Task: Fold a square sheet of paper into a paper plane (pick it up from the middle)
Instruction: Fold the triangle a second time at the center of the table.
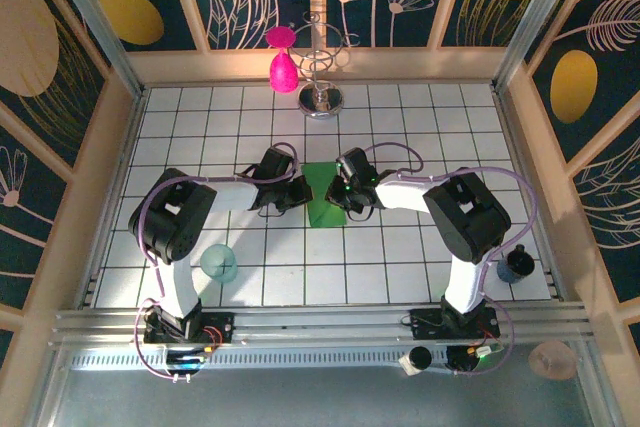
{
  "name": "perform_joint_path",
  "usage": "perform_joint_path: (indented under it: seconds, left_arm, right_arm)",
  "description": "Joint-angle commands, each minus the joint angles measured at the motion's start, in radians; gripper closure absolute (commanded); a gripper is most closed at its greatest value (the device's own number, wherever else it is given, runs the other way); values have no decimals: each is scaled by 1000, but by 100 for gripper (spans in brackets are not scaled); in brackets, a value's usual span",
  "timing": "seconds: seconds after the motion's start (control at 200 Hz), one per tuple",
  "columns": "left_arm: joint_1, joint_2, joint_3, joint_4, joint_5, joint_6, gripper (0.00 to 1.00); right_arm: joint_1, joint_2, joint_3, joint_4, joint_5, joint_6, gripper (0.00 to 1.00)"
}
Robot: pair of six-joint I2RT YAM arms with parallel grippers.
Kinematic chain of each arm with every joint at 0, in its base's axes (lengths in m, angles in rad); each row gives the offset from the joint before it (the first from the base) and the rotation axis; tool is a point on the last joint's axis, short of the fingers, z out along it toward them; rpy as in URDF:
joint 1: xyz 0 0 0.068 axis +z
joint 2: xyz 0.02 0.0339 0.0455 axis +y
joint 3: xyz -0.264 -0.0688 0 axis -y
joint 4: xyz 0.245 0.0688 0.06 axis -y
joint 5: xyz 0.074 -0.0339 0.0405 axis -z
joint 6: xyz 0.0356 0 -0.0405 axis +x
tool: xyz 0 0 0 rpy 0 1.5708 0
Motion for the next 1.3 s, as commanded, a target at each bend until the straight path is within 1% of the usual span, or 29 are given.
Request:
perform_joint_path:
  seconds: [0.0, 0.26, 0.526, 0.616, 0.756, 0.831, 0.881, 0.946, 1.016, 1.071, 1.141, 1.291]
  left_arm:
    - [-4, -3, 19, -42, -35, 22, 100]
    - [-3, -24, 21, -43, -36, 25, 100]
    - [-3, 1, 18, -46, -42, 24, 100]
    - [-4, 8, 14, -52, -43, 24, 100]
    - [-3, 10, 8, -64, -54, 29, 100]
    - [-4, 9, 9, -66, -54, 31, 100]
    - [-3, 8, 9, -66, -54, 33, 100]
    - [-4, 8, 8, -65, -53, 33, 100]
    - [-3, 6, 8, -65, -53, 33, 100]
    - [-3, 6, 8, -65, -51, 33, 100]
    - [-4, 6, 8, -64, -51, 33, 100]
    - [-3, 6, 10, -66, -51, 33, 100]
  right_arm:
    - [9, 20, 0, -35, 11, 2, 82]
    - [8, 32, 1, -41, 12, 5, 81]
    - [6, 21, 2, -34, 3, 1, 80]
    - [0, -27, 4, -26, 6, -10, 78]
    - [-10, -156, -15, -9, 43, -35, 68]
    - [-14, -203, -28, 1, 42, -48, 67]
    - [-16, -215, -36, 18, 20, -56, 67]
    - [-15, -210, -43, 54, -42, -61, 69]
    - [-13, -181, -41, 114, -123, -56, 75]
    - [-11, -149, -29, 138, -159, -46, 80]
    - [-7, -102, -1, 136, -180, -41, 84]
    - [0, -35, 34, 100, -174, -26, 91]
